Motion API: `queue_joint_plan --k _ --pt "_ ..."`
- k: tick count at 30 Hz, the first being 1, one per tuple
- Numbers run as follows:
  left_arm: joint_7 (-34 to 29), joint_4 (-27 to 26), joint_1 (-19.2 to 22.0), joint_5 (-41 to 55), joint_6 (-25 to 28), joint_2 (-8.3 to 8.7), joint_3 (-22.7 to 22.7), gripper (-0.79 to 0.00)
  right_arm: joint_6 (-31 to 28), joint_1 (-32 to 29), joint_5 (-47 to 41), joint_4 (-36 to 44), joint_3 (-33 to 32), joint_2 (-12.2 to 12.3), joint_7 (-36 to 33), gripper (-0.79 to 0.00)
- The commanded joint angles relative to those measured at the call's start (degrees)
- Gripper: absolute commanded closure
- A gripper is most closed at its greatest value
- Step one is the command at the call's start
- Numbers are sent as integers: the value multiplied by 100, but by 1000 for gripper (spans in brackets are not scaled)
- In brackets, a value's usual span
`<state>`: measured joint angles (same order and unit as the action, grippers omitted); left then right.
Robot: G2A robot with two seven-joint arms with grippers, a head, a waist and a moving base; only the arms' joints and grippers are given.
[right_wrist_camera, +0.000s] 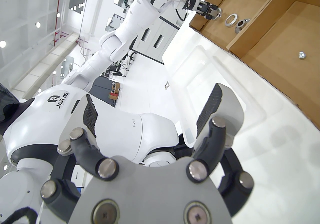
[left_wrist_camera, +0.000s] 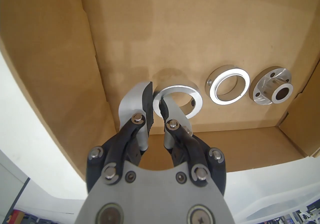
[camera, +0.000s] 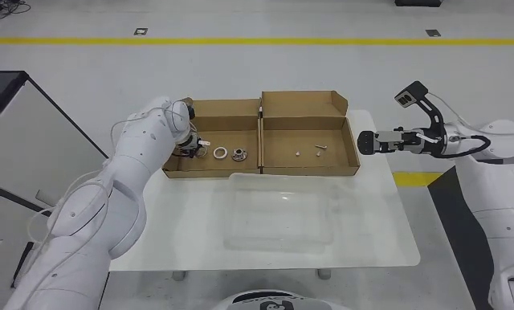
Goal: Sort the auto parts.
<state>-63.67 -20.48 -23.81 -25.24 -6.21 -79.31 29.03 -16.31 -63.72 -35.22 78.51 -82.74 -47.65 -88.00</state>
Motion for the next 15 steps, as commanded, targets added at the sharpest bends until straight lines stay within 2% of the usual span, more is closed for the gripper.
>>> queue_joint_plan --k 1,3,4,5,6,7,9,15 --pt "3 85 18 -2 44 -52 -7 -145 0 0 0 0 0 0 0 -785" --pt "5 170 39 -30 64 -103 -21 -305 0 0 0 0 0 0 0 -785" --pt "11 212 50 -32 76 -126 -22 -354 0 0 0 0 0 0 0 -785" --pt "15 251 63 -35 90 -147 -21 -526 0 0 0 0 0 0 0 -785" --pt "40 291 83 -21 94 -166 -9 -637 0 0 0 0 0 0 0 -785" --pt "62 328 99 -15 115 -182 0 -696 0 0 0 0 0 0 0 -785" --pt "85 408 127 -4 165 -208 19 -785 0 0 0 0 0 0 0 -785" --pt "166 567 222 21 308 -253 88 -785 0 0 0 0 0 0 0 -785"
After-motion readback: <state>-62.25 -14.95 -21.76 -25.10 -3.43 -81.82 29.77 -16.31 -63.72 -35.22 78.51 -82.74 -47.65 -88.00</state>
